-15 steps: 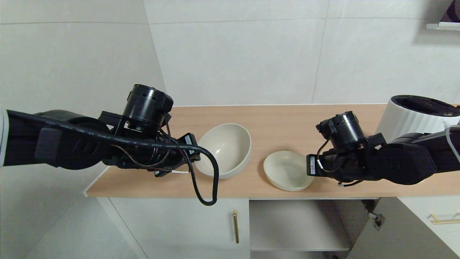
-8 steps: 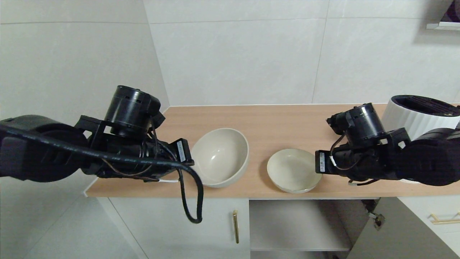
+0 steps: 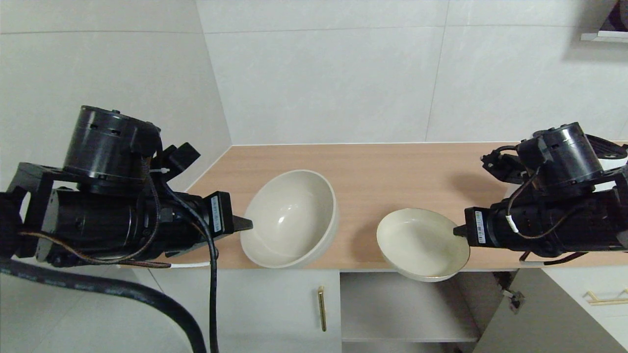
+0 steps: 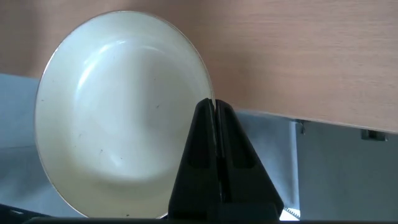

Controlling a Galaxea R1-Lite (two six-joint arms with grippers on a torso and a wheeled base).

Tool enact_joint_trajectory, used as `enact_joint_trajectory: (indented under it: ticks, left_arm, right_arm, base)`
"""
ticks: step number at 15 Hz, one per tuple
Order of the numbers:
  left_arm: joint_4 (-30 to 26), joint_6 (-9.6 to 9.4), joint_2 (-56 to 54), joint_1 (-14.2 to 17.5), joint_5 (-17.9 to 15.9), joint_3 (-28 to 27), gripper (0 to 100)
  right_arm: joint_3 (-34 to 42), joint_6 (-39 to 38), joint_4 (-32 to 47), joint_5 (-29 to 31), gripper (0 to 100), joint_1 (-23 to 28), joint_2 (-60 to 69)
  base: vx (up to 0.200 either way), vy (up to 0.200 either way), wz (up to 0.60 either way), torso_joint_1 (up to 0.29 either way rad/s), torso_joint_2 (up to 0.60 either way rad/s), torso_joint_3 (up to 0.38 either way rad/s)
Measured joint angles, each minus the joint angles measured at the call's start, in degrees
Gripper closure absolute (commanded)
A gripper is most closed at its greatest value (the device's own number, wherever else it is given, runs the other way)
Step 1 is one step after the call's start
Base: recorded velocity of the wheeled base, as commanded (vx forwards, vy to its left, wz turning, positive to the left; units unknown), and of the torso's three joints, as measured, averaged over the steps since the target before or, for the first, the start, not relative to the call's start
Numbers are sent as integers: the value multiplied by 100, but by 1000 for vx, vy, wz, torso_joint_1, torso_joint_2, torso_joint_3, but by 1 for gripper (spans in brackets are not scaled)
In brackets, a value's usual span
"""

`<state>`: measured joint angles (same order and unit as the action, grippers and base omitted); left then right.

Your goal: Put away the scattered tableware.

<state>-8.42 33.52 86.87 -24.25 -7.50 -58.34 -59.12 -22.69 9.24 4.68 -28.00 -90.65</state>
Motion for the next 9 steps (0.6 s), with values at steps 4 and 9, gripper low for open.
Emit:
enact_joint_trajectory:
  ticks: [4, 9]
  left_arm:
    - [-2, -5, 6, -4, 4, -20, 100]
    - [-2, -71, 30, -4, 13, 5, 100]
  right_arm:
    - [155, 197, -43, -1, 100, 15, 38]
    - [262, 312, -51, -1, 100, 20, 44]
  base:
    - [-150, 0, 0, 7, 1, 2]
    - [0, 0, 0, 0, 0, 0]
